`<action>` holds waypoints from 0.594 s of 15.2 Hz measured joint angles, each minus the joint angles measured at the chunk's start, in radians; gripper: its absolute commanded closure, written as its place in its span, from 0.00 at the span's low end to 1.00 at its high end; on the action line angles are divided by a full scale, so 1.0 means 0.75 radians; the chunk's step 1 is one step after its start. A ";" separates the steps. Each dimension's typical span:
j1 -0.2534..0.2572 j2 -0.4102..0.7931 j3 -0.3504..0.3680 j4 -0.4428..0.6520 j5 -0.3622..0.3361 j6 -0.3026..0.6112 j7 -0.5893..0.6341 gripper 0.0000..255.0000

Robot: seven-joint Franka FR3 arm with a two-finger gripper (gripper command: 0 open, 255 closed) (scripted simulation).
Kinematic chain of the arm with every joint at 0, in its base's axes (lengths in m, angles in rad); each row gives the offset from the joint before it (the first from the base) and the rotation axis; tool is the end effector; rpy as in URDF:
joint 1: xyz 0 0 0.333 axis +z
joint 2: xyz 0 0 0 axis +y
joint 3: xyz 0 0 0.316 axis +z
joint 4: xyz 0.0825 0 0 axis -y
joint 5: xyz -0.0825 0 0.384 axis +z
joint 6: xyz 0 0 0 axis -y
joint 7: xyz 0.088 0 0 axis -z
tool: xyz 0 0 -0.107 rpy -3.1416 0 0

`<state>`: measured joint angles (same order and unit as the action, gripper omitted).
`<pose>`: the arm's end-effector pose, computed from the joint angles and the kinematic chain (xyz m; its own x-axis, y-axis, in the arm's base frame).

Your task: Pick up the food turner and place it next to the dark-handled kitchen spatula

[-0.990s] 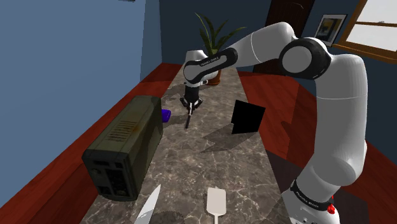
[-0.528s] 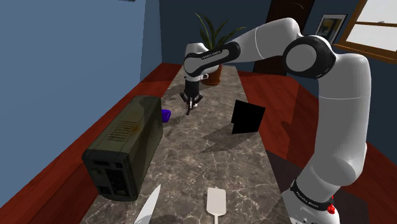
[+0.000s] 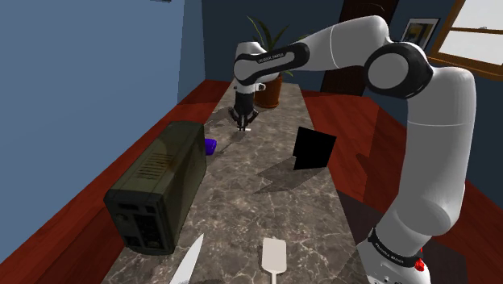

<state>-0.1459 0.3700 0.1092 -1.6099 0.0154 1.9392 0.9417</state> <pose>0.6590 -0.0311 0.4115 0.5468 -0.8346 -0.0662 -0.8365 -0.5480 0.0000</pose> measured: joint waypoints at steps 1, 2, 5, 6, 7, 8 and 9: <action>0.000 -0.005 0.000 0.014 0.000 -0.019 0.001 1.00; 0.004 -0.021 0.003 -0.002 0.001 -0.019 0.008 1.00; 0.031 -0.117 0.022 -0.133 0.009 0.019 0.052 1.00; 0.043 -0.150 0.031 -0.170 0.013 0.023 0.071 1.00; 0.050 -0.189 0.037 -0.230 0.017 0.046 0.083 1.00; 0.064 -0.220 0.048 -0.279 0.020 0.065 0.107 1.00; 0.078 -0.266 0.059 -0.343 0.027 0.085 0.130 1.00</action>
<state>-0.0877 0.1709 0.1538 -1.8673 0.0356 2.0027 1.0389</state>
